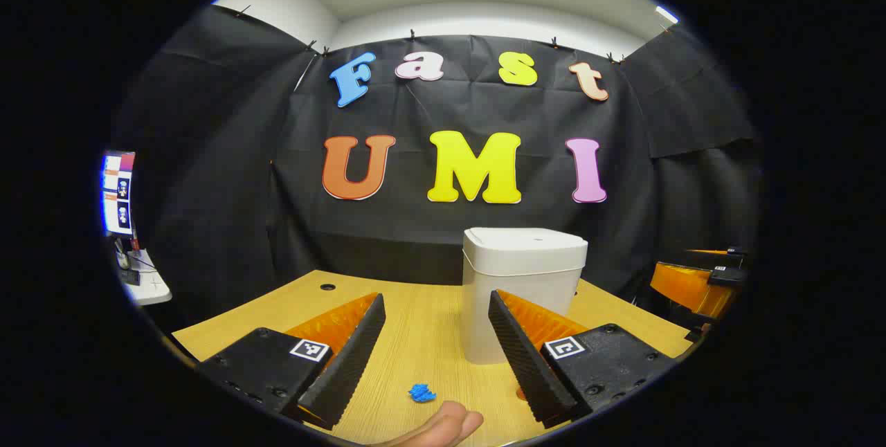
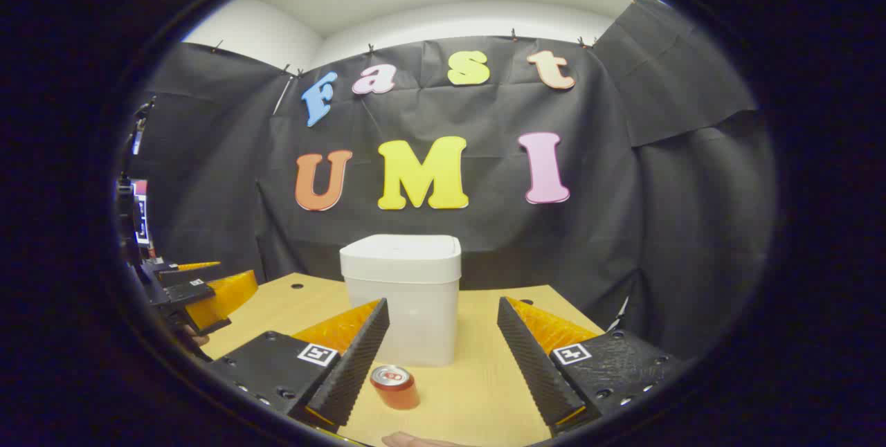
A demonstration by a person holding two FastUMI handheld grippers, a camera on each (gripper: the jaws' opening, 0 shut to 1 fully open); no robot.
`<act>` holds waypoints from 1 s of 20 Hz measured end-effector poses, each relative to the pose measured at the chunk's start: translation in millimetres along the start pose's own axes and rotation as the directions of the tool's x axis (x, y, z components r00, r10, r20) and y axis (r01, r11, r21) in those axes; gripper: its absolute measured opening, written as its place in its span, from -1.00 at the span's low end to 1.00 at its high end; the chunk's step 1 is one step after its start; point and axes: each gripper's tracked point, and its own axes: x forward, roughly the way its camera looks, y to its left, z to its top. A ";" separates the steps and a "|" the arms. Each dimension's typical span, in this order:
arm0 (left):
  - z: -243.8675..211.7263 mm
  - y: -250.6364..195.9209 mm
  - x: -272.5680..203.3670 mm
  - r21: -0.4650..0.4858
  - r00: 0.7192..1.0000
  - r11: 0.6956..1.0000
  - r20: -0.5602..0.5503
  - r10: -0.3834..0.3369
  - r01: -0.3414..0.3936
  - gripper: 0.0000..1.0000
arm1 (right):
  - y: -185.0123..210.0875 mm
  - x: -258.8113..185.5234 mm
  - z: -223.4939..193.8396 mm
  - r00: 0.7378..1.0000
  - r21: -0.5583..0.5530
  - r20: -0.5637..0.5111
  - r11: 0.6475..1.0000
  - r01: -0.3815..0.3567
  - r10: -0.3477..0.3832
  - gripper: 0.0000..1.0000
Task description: Press the lid of the desktop garbage bin to open it, pick up the crumpled paper on the desktop and throw it into the bin, then pick up the pop can on the desktop and drop it into the bin, and finally close the garbage bin lid.
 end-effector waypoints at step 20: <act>-23.3 15.3 15.3 0.005 0.998 0.999 -0.049 0.037 -0.037 0.94 | -38.1 0.7 -14.6 0.997 -0.022 -0.012 0.996 0.082 -0.083 0.93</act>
